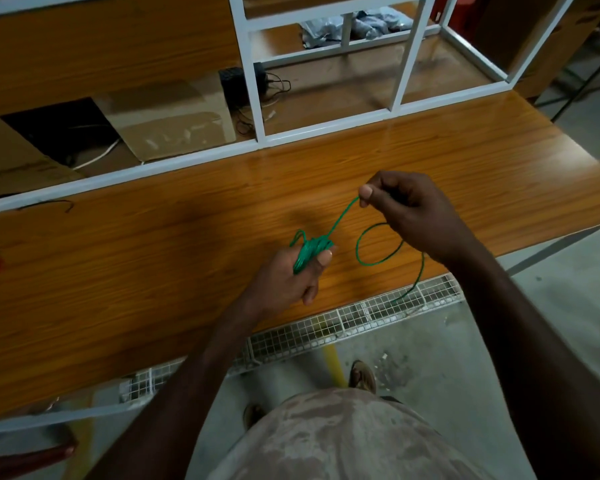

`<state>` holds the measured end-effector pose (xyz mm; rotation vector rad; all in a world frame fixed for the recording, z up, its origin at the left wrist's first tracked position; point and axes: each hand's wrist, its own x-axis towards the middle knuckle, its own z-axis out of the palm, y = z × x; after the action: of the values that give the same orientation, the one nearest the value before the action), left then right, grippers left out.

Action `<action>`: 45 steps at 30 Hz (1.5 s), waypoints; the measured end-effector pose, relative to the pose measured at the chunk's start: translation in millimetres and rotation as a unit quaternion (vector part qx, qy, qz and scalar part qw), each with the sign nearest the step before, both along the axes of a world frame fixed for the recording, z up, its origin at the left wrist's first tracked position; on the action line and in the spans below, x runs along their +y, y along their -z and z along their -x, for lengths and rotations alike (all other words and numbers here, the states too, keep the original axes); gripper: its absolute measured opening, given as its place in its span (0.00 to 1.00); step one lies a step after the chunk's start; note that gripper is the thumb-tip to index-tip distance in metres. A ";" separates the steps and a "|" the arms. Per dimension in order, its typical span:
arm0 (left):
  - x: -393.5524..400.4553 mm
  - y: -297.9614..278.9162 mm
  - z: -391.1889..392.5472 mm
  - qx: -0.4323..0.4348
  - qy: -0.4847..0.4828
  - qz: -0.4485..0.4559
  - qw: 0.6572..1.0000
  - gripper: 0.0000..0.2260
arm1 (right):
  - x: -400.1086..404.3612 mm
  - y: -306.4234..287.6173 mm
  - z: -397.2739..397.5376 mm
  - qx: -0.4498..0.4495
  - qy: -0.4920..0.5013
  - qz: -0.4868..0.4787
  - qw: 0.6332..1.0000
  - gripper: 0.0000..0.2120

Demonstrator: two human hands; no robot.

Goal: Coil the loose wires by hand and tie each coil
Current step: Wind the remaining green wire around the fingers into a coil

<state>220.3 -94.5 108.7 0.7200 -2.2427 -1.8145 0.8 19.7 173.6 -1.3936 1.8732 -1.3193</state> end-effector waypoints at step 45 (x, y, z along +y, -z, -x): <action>6.3 -8.6 -3.7 0.009 -0.073 -0.130 0.989 0.39 | -1.7 13.3 -16.3 0.188 -0.063 -0.032 0.980 0.08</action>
<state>224.0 -88.3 117.3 0.8808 -1.9059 -2.0503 17.1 17.9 160.4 -1.7933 1.9992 -0.9757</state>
